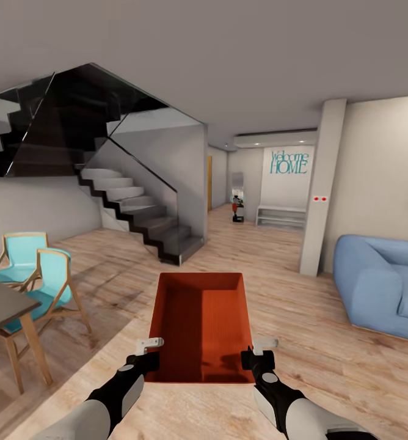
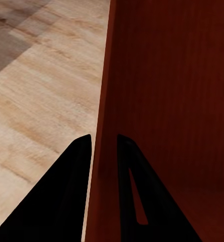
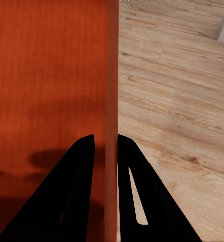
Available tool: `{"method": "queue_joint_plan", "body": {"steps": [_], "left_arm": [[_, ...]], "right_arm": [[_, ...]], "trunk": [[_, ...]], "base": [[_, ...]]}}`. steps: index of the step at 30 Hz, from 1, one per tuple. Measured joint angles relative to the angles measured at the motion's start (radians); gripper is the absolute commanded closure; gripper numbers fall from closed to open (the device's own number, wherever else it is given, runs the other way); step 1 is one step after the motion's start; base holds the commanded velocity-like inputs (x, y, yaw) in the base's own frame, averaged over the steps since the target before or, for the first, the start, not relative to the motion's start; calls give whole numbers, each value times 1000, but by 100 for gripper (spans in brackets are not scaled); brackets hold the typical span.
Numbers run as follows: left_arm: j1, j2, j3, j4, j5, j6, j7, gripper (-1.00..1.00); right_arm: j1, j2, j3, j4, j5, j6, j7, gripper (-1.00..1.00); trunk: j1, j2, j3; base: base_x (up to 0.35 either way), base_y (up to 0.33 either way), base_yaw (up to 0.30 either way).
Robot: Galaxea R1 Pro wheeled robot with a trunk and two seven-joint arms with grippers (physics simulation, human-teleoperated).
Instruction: Move the two storage containers from the living room to the garage. In the garage, place one container on the floor and stack the other container on top of it (either order is fine).
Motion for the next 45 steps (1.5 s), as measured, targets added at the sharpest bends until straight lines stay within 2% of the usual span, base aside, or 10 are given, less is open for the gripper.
{"method": "queue_joint_plan", "body": {"steps": [45], "left_arm": [[0,-1,-1,0,0,1,3,100]], "right_arm": [[0,-2,0,0,-3,2,3,100]], "trunk": [[0,0,0]], "base": [[321,0,0]]}}
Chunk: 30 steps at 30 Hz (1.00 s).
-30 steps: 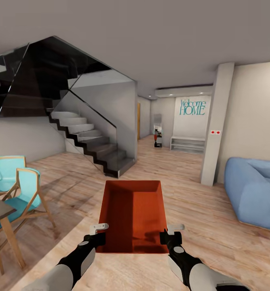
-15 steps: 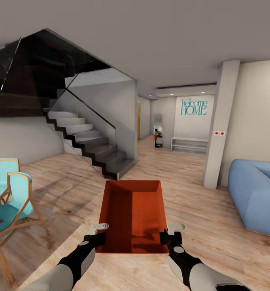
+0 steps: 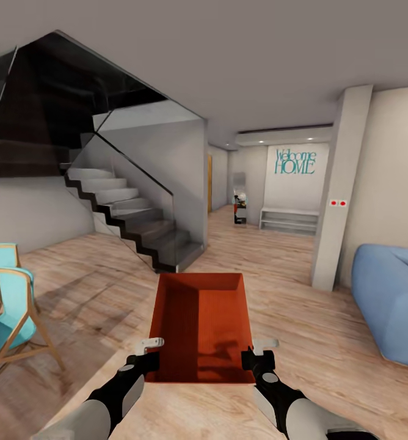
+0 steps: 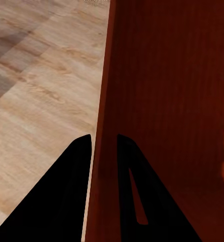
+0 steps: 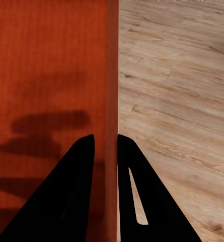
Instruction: Move the two storage containers from the living room to the garage. In the garage, place one container on the floor and stack the other container on top of it (either order is fine).
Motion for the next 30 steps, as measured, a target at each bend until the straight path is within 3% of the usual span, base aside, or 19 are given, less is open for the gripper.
{"method": "queue_joint_plan", "body": {"steps": [6,23,30], "left_arm": [[0,-1,0,0,0,0,2,100],[0,-2,-1,0,0,0,2,100],[0,-1,-1,10,1,0,2,100]], "right_arm": [[0,-1,-1,-1,1,1,1,100],[0,-2,0,1,-1,-1,2,100],[0,-1,2,10,-5,0,1,100]], "trunk": [[0,0,0],[0,0,0],[0,0,0]], "base": [[321,0,-14],[321,0,-269],[321,0,-89]]}}
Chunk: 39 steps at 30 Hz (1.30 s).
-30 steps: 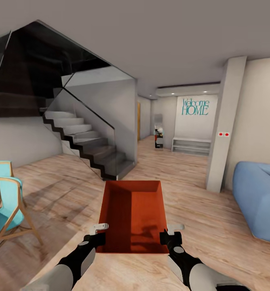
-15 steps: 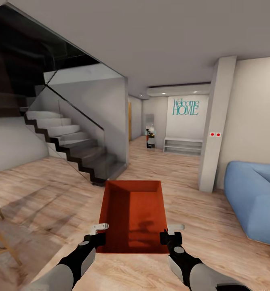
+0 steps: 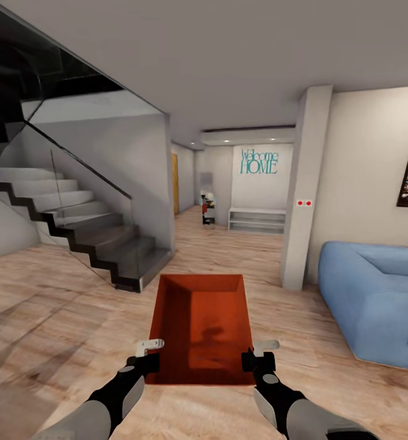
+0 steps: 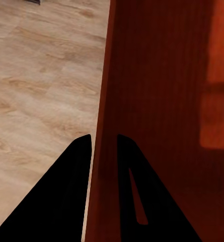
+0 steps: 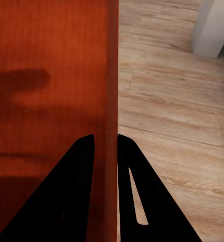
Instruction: Move the two storage containers from the living room to the garage. In the garage, place one container on the floor and stack the other container on top of it (either order is fine).
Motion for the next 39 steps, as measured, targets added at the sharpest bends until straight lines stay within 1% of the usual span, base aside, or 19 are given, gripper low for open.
{"method": "queue_joint_plan", "body": {"steps": [5,14,39], "left_arm": [[0,0,3,12,-1,0,-2,100],[0,0,3,13,-1,0,-1,100],[0,1,4,13,-1,0,-3,100]], "right_arm": [[0,0,6,11,-7,1,-2,100],[0,0,8,13,-9,1,-1,100],[0,1,9,12,-9,2,-3,100]], "trunk": [[0,0,0],[0,0,0],[0,0,0]], "base": [[321,0,-26],[321,0,-147],[321,0,-4]]}}
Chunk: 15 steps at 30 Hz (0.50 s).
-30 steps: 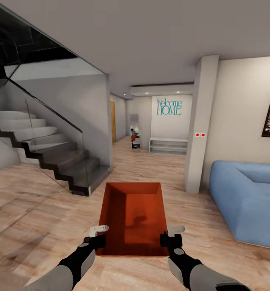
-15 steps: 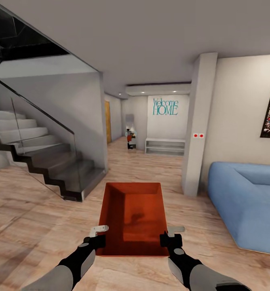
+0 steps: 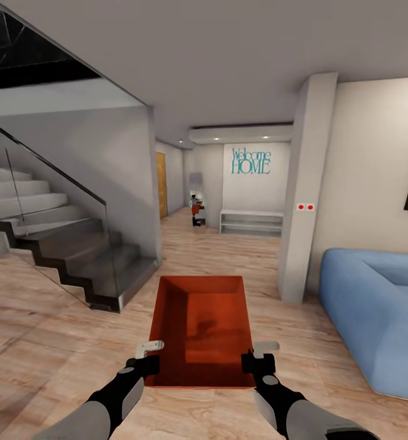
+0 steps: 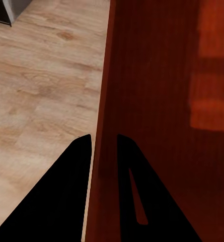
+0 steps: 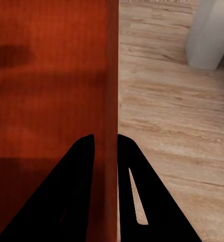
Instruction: Move the two storage containers from the living room to the garage. In the garage, place one container on the floor and stack the other container on top of it (either order is fine).
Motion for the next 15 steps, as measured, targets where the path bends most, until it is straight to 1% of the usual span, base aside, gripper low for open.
{"method": "queue_joint_plan", "body": {"steps": [15], "left_arm": [[0,0,0,0,0,0,0,100]], "right_arm": [[0,0,-1,0,2,0,0,100]], "trunk": [[0,0,0]], "base": [[321,0,0]]}}
